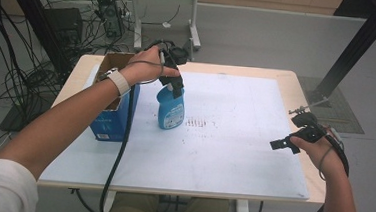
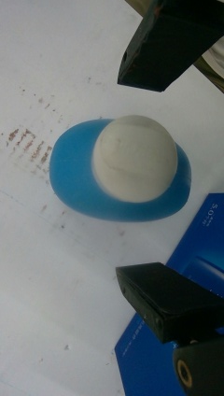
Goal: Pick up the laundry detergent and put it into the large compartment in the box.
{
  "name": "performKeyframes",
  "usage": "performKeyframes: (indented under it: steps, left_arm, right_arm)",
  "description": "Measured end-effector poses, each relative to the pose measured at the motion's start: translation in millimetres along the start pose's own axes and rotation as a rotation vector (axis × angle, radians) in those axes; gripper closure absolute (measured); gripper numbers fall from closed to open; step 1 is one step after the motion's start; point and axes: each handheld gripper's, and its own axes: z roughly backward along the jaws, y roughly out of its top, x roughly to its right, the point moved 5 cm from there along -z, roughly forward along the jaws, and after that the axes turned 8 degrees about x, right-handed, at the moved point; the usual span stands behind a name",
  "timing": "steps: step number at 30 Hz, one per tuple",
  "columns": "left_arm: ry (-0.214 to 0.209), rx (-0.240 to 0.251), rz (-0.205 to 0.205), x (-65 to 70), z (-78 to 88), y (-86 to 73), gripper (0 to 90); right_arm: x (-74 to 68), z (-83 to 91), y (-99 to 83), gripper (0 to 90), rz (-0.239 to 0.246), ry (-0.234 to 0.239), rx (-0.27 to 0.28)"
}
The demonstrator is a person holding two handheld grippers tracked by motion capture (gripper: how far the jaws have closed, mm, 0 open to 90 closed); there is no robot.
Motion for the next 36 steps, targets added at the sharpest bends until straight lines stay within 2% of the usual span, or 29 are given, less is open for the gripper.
performKeyframes:
  steps: [20, 23, 36]
  left_arm:
    - [-0.004, 0.001, 0.002, 0.4, -1.1, -0.2, 8.4]
    - [-0.007, 0.003, 0.015, -0.5, -1.7, -1.1, 8.5]
    - [-0.006, 0.018, 0.018, -0.5, -3.4, -3.4, 8.4]
  right_arm:
    - [0.0, -0.2, -0.7, 10.3, 0.000, -0.001, 0.001]
    - [-0.2, 0.2, -0.4, 10.3, -0.001, 0.000, 0.002]
    - [-0.1, -1.1, -0.1, 10.3, 0.000, 0.003, -0.002]
